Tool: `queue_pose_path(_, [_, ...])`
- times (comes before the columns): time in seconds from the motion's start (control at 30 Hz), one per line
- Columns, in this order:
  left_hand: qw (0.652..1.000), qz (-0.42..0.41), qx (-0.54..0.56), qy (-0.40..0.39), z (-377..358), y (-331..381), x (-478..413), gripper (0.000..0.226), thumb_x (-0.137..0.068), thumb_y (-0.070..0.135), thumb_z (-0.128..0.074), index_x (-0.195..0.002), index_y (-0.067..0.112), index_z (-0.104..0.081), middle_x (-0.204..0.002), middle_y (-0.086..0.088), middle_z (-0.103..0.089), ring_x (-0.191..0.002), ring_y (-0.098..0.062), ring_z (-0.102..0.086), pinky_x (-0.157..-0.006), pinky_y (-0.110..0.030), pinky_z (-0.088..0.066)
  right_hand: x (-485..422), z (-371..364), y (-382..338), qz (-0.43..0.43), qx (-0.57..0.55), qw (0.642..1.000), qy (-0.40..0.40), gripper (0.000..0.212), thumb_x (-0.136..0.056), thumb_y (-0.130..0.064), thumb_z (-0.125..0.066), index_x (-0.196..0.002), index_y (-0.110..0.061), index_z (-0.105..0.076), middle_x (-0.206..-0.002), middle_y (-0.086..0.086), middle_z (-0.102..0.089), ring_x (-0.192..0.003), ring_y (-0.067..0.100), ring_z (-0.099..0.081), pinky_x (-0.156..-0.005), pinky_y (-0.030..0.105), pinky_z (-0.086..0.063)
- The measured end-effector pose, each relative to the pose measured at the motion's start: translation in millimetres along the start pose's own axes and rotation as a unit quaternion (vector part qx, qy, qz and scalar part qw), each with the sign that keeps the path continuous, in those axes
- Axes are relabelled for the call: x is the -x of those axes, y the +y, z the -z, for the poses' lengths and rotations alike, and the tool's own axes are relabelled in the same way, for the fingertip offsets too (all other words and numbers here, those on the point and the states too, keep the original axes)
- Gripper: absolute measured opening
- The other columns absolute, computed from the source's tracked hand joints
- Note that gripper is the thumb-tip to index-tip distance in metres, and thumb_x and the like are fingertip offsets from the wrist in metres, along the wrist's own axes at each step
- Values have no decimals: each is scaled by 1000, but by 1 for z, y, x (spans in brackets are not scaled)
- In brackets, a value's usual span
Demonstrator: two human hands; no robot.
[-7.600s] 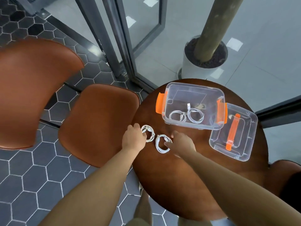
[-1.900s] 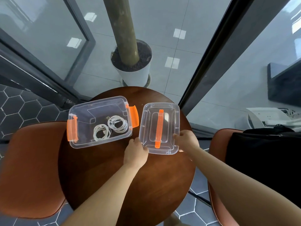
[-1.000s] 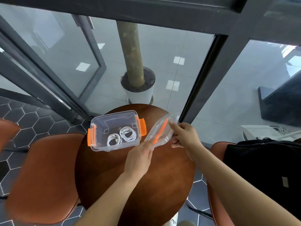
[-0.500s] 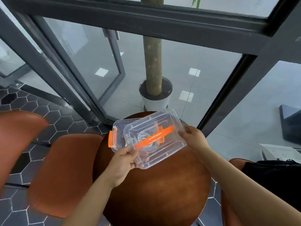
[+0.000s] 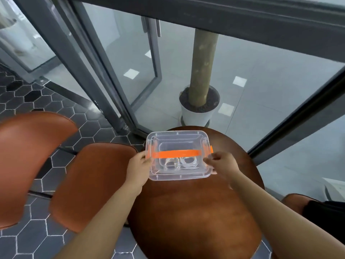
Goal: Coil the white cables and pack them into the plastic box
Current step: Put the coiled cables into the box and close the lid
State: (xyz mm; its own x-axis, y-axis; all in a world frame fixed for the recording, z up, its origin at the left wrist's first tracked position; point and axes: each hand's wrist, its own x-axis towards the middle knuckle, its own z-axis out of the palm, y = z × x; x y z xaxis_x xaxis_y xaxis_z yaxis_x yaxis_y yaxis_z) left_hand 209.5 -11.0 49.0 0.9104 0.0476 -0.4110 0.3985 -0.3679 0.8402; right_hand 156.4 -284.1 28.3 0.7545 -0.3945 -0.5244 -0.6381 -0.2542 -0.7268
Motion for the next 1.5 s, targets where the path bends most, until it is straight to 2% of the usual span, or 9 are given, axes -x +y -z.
queue_pose_path(0.27, [976, -53, -211, 30, -14, 7, -43, 24, -98, 22, -51, -110, 19, -72, -98, 1, -73, -88, -21, -67, -78, -39, -56, -12, -17, -9, 0, 71, 995, 68, 30, -82, -29, -77, -108, -16, -69, -83, -3, -68, -77, 22, -70, -77, 42, -60])
queue_pose_path(0.4, [959, -63, -277, 24, -19, -1, -54, 25, -99, 22, -50, -87, 15, -70, -82, -3, -69, -75, -20, -62, -59, -29, -47, -19, -19, -11, -4, 103, 991, 83, 33, -84, -29, -75, -112, -13, -70, -82, -5, -64, -77, 20, -66, -75, 38, -57])
queue_pose_path(0.6, [952, -67, -296, 34, -24, -12, -61, 27, -98, 21, -52, -80, 13, -70, -74, -3, -65, -76, -22, -62, -67, -40, -57, -24, -24, -4, -32, 115, 990, 76, 40, -84, -37, -72, -118, -18, -69, -91, 0, -73, -72, 23, -71, -62, 33, -57])
queue_pose_path(0.83, [968, -46, -248, 4, -22, -20, -64, 19, -98, 32, -58, -90, 19, -69, -80, 4, -67, -69, -15, -62, -59, -27, -51, -30, -28, 3, -39, 115, 989, 82, 29, -91, -41, -61, -109, -22, -72, -90, -1, -75, -71, 25, -72, -65, 35, -59])
queue_pose_path(0.93, [981, -15, -193, 26, -24, -31, -68, 24, -94, 35, -65, -112, 20, -69, -98, 3, -67, -89, -16, -65, -76, -31, -56, -34, -23, 4, -40, 86, 992, 88, 29, -87, -38, -70, -110, -21, -72, -102, -2, -74, -70, 21, -70, -51, 27, -52])
queue_pose_path(1.1, [986, 100, -131, 23, -22, -37, -78, 76, -87, 38, -73, -150, 16, -37, -152, -10, -43, -138, -34, -45, -110, -52, -43, -39, -16, -3, -61, 33, 995, 78, 69, -79, -36, -83, -139, -21, -54, -133, 1, -60, -82, 17, -60, -62, 27, -54])
queue_pose_path(1.23, [984, 156, -83, -12, -17, -37, -83, 84, -84, 40, -76, -151, 10, -35, -151, -13, -46, -134, -35, -50, -108, -53, -46, -37, -18, -2, -63, -13, 996, 65, 71, -82, -32, -81, -144, -16, -50, -136, 6, -63, -104, 25, -66, -92, 49, -58])
queue_pose_path(1.37, [982, 182, 15, -56, -12, -36, -79, 41, -86, 34, -76, -120, 14, -62, -125, -8, -65, -114, -27, -63, -93, -40, -53, -38, -19, -6, -59, -11, 997, 56, 73, -84, -30, -80, -147, -16, -45, -141, 7, -59, -113, 27, -63, -93, 43, -56])
queue_pose_path(1.5, [993, 98, -41, -50, -13, -39, -72, 13, -87, 22, -75, -97, 19, -70, -98, -4, -72, -93, -19, -68, -73, -27, -52, -37, -19, -9, -44, 20, 997, 60, 70, -87, -29, -77, -147, -13, -44, -143, 8, -57, -121, 28, -60, -95, 42, -50])
